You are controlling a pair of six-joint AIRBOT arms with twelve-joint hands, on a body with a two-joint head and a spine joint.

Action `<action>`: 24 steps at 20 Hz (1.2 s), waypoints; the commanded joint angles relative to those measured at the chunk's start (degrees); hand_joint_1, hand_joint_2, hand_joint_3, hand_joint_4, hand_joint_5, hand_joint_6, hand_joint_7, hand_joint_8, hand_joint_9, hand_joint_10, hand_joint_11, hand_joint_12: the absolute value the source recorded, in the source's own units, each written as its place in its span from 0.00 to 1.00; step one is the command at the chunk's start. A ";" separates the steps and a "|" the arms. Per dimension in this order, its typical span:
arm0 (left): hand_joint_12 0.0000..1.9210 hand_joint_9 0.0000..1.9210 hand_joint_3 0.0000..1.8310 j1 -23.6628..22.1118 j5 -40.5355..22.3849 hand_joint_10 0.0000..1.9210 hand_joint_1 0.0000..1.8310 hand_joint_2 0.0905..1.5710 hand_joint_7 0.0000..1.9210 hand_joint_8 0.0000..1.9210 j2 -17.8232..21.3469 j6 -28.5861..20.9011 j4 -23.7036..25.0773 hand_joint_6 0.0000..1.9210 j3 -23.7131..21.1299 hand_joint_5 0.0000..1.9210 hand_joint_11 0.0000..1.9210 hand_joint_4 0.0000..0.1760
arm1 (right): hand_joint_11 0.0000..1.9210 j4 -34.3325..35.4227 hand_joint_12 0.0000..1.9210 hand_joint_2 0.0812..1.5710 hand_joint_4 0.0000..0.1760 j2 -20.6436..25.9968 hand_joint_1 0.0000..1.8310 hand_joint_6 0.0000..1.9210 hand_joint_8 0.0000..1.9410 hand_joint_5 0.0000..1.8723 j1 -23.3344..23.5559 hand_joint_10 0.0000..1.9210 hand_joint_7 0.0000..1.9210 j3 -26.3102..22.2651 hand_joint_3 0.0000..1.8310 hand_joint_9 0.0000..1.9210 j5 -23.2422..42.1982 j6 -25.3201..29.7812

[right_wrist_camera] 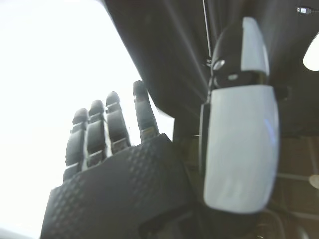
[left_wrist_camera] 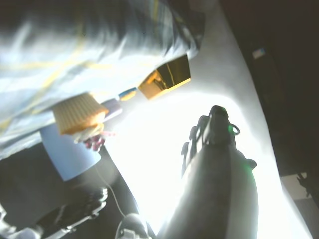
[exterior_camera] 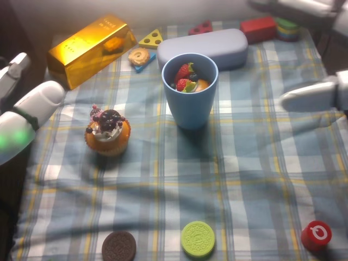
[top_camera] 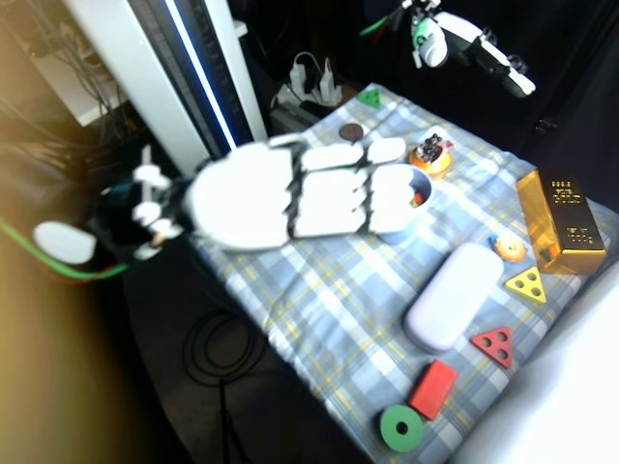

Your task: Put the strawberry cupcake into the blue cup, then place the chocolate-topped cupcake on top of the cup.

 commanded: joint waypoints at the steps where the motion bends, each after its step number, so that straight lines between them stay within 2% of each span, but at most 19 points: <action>1: 0.00 0.02 0.00 -0.92 -3.83 0.00 0.06 0.54 0.07 0.00 -0.68 -0.38 2.69 0.00 0.73 0.08 0.00 0.41 | 0.00 3.12 0.00 0.55 0.35 1.00 0.12 0.00 0.00 0.00 -0.29 0.00 0.04 -0.54 0.00 0.01 9.37 -0.02; 2: 0.00 0.02 0.00 -1.37 -2.81 0.00 0.08 0.52 0.07 0.00 -1.03 -0.38 2.84 0.00 1.29 0.07 0.00 0.61 | 0.00 4.12 0.00 0.55 0.30 1.99 0.13 0.00 0.00 0.00 -1.35 0.01 0.04 -1.08 0.00 0.02 9.99 -0.43; 3: 0.00 0.03 0.00 -1.98 -1.27 0.00 0.08 0.49 0.07 0.00 -1.62 -0.38 3.44 0.00 2.03 0.07 0.00 0.76 | 0.00 5.84 0.00 0.54 0.43 3.56 0.11 0.00 0.00 0.00 -2.95 0.00 0.04 -2.22 0.00 0.01 10.39 -2.32; 4: 0.00 0.03 0.00 -2.11 -1.05 0.00 0.08 0.49 0.07 0.00 -1.73 -0.38 3.56 0.00 2.16 0.07 0.00 0.81 | 0.00 6.19 0.00 0.54 0.43 3.86 0.10 0.00 0.01 0.00 -3.27 0.01 0.05 -2.48 0.00 0.02 10.46 -2.79; 5: 0.00 0.03 0.00 -2.65 0.17 0.00 0.09 0.49 0.07 0.00 -2.22 -0.38 4.02 0.00 2.73 0.06 0.00 0.85 | 0.00 7.55 0.00 0.55 0.26 4.90 0.10 0.00 0.01 0.00 -4.60 0.01 0.05 -3.50 0.00 0.02 11.11 -4.50; 8: 0.00 0.04 0.00 -4.41 4.34 0.00 0.11 0.49 0.07 0.00 -3.69 -0.38 5.88 0.00 4.37 0.06 0.00 0.66 | 0.00 12.39 0.00 0.55 0.25 7.12 0.10 0.00 0.00 0.00 -10.19 0.00 0.04 -5.79 0.00 0.01 15.38 -7.31; 10: 0.00 0.04 0.00 -5.49 7.37 0.00 0.15 0.47 0.06 0.00 -4.71 -0.37 7.11 0.00 5.59 0.06 0.00 0.80 | 0.00 15.47 0.00 0.54 0.41 7.81 0.13 0.00 0.00 0.00 -14.04 0.00 0.03 -6.50 0.00 0.00 18.62 -7.32; 12: 0.00 0.03 0.00 -6.53 9.99 0.00 0.20 0.45 0.06 0.00 -5.63 -0.37 7.98 0.01 6.64 0.08 0.00 0.85 | 0.00 17.74 0.00 0.56 0.34 8.25 0.13 0.00 0.00 0.00 -17.34 0.00 0.04 -7.04 0.00 0.00 21.24 -7.32; 13: 0.00 0.04 0.00 -7.17 11.28 0.00 0.24 0.44 0.07 0.00 -6.18 -0.36 8.35 0.01 7.28 0.10 0.00 0.72 | 0.00 18.42 0.00 0.56 0.28 8.43 0.11 0.00 0.01 0.01 -18.33 0.00 0.04 -7.28 0.00 0.00 22.13 -7.32; 14: 0.00 0.04 0.00 -7.60 12.33 0.00 0.27 0.43 0.07 0.00 -6.65 -0.36 8.66 0.01 7.76 0.11 0.00 0.72 | 0.00 18.79 0.00 0.55 0.33 8.52 0.11 0.00 0.00 0.01 -18.84 0.00 0.04 -7.46 0.00 0.00 22.63 -7.32; 15: 0.00 0.02 0.00 -7.78 13.15 0.00 0.30 0.43 0.06 0.00 -7.01 -0.36 8.93 0.01 8.03 0.12 0.00 0.86 | 0.00 18.86 0.00 0.56 0.25 8.51 0.11 0.00 0.00 0.00 -18.99 0.00 0.04 -7.52 0.00 0.00 22.75 -7.32; 16: 0.00 0.02 0.00 -7.78 13.31 0.00 0.34 0.42 0.07 0.00 -7.05 -0.36 8.95 0.01 8.07 0.15 0.00 0.77 | 0.00 18.86 0.00 0.56 0.19 8.51 0.12 0.00 0.00 0.00 -19.02 0.00 0.03 -7.52 0.00 0.00 22.75 -7.32; 17: 0.00 0.02 0.00 -7.78 13.69 0.00 0.36 0.42 0.07 0.00 -7.11 -0.36 8.97 0.01 8.14 0.16 0.00 0.74 | 0.00 18.86 0.00 0.57 0.25 8.51 0.13 0.00 0.00 0.00 -19.04 0.00 0.03 -7.53 0.00 0.00 22.75 -7.32; 18: 0.00 0.03 0.00 -7.78 14.02 0.00 0.38 0.42 0.07 0.00 -7.15 -0.36 8.97 0.01 8.29 0.18 0.00 0.60 | 0.00 18.85 0.00 0.57 0.27 8.51 0.13 0.00 0.00 0.00 -19.04 0.00 0.03 -7.53 0.00 0.00 22.86 -7.32; 19: 0.00 0.03 0.00 -7.78 14.33 0.00 0.41 0.43 0.08 0.00 -7.22 -0.36 8.93 0.01 8.46 0.19 0.00 0.53 | 0.00 18.85 0.00 0.57 0.18 8.49 0.13 0.00 0.00 0.00 -19.04 0.00 0.04 -7.54 0.00 0.00 22.91 -7.32; 20: 0.00 0.04 0.00 -7.78 14.45 0.00 0.40 0.43 0.08 0.00 -7.23 -0.36 8.86 0.01 8.50 0.20 0.00 0.51 | 0.00 18.82 0.00 0.57 0.21 8.45 0.13 0.00 0.00 0.00 -19.04 0.00 0.04 -7.57 0.00 0.00 22.92 -7.32; 22: 0.00 0.04 0.00 -7.76 14.28 0.01 0.44 0.43 0.07 0.00 -7.19 -0.36 8.66 0.01 8.50 0.21 0.00 0.67 | 0.00 18.73 0.00 0.57 0.29 8.39 0.13 0.00 0.00 0.00 -19.05 0.00 0.02 -7.61 0.00 0.00 22.92 -7.32; 23: 0.00 0.05 0.00 -7.76 14.02 0.01 0.44 0.43 0.07 0.00 -7.09 -0.36 8.47 0.01 8.51 0.21 0.00 0.71 | 0.00 18.70 0.00 0.57 0.22 8.36 0.13 0.00 0.00 0.00 -19.05 0.00 0.02 -7.62 0.00 0.00 22.92 -7.31; 24: 0.00 0.05 0.00 -7.74 13.71 0.00 0.45 0.44 0.07 0.00 -6.96 -0.35 8.23 0.01 8.52 0.20 0.00 0.84 | 0.00 18.69 0.00 0.57 0.18 8.31 0.11 0.00 0.00 0.00 -19.05 0.00 0.03 -7.63 0.00 0.00 22.93 -7.31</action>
